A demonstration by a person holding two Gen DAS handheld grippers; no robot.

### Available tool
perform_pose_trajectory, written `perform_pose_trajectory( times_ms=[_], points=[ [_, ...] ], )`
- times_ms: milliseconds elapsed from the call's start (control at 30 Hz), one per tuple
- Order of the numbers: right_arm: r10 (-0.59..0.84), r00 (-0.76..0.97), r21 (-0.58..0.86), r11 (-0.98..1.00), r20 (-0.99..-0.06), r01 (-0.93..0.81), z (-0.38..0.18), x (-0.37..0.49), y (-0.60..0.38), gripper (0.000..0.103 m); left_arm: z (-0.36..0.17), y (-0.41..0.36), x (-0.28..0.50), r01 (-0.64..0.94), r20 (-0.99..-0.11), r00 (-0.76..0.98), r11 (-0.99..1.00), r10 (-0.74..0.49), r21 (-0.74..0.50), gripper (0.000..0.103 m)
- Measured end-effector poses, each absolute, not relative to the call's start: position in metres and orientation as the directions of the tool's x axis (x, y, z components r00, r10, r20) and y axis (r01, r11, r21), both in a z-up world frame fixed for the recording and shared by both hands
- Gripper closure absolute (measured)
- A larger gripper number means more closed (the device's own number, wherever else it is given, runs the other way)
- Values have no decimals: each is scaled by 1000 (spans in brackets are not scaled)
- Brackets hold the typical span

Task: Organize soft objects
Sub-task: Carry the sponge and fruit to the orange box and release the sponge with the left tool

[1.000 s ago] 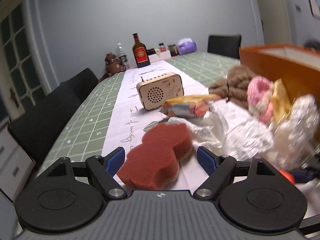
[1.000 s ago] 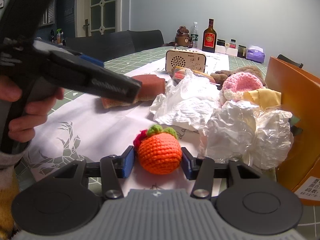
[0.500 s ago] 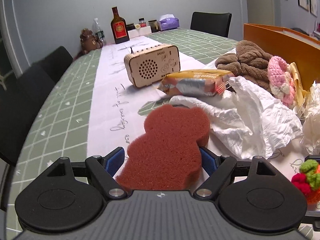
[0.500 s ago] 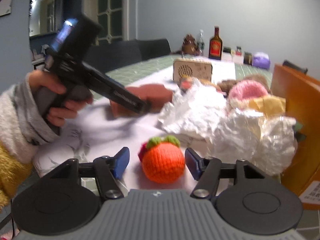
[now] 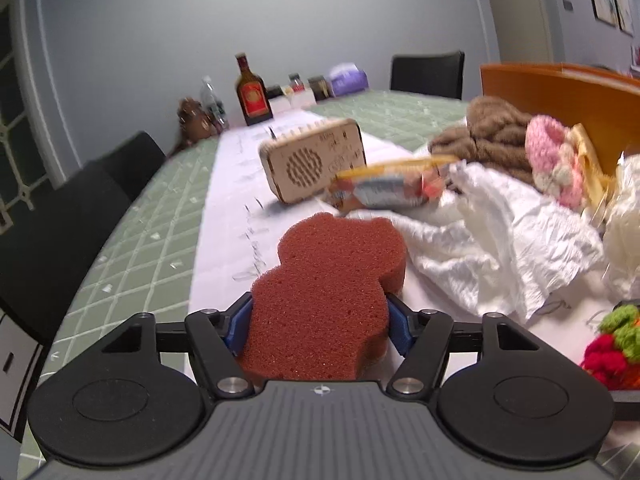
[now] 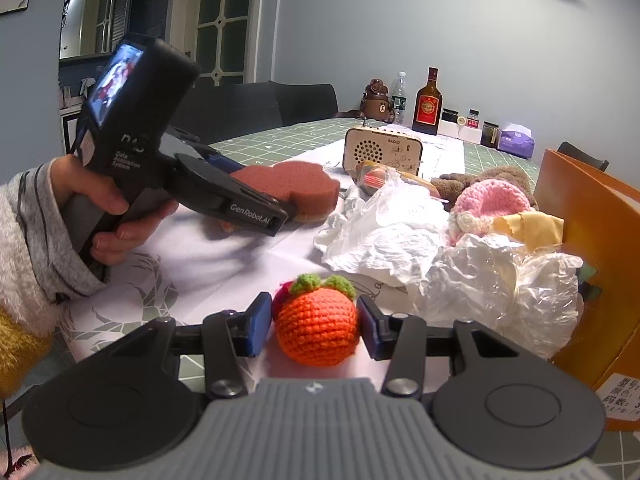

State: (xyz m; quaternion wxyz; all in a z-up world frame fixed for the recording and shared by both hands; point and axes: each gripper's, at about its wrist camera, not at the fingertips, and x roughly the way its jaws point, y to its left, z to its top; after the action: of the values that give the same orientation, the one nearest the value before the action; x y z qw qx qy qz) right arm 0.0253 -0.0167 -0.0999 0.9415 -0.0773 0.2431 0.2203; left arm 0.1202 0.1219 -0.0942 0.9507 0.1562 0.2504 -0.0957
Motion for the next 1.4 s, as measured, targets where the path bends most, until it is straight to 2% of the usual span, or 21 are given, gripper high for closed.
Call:
perform_pose_trajectory(
  times_ms=[300, 500, 767, 1000, 1233, 1400],
  points=[
    [426, 793, 28, 887, -435, -461, -84, 17, -28, 57, -53, 104, 82, 136, -360, 932, 953, -31, 270, 28],
    [431, 824, 44, 893, -369, -447, -66, 7, -40, 57, -23, 76, 62, 143, -302, 952, 943, -48, 301, 28],
    [373, 898, 101, 928, -233, -360, -28, -13, -89, 57, 18, 39, 34, 162, -184, 976, 951, -116, 264, 27],
    [230, 959, 89, 972, -165, -218, -6, -28, -134, 57, 39, 17, 40, 262, -221, 947, 960, -234, 103, 26],
    [119, 978, 106, 989, -171, -102, -1, -29, -185, 57, 43, -8, 67, 419, -328, 853, 907, -406, -37, 26],
    [69, 983, 123, 991, -170, -48, -3, -27, -210, 57, 40, -43, 81, 442, -373, 820, 894, -434, -69, 26]
  ],
)
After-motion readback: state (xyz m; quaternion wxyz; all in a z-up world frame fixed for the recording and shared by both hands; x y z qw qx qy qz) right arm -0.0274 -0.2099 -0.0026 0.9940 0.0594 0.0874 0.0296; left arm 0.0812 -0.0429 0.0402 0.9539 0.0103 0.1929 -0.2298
